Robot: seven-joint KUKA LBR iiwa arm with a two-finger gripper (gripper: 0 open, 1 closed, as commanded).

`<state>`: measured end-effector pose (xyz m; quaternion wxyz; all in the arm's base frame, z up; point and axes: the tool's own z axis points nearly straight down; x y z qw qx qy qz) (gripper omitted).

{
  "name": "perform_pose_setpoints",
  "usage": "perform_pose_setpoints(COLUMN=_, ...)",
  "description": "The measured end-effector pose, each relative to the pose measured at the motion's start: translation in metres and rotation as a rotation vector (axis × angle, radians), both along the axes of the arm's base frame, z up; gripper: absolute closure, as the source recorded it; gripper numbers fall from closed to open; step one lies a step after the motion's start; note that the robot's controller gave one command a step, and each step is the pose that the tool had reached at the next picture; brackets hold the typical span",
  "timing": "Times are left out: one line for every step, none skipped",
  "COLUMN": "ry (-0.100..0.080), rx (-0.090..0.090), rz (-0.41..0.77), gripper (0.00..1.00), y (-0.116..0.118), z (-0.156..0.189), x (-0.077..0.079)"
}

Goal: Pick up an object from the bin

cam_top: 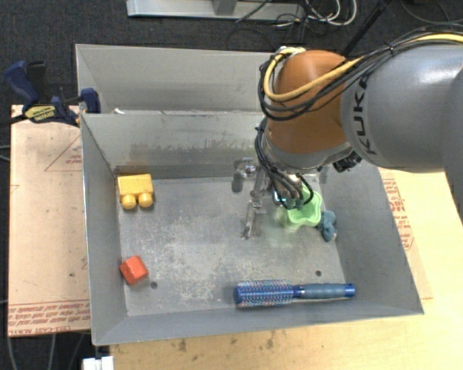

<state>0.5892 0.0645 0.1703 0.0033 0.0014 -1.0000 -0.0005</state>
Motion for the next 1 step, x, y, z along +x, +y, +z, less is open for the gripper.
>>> perform_pose_setpoints(ry=0.002, rx=0.000, rz=0.032, gripper=0.00, y=-0.0005, z=-0.0732, x=-0.0766)
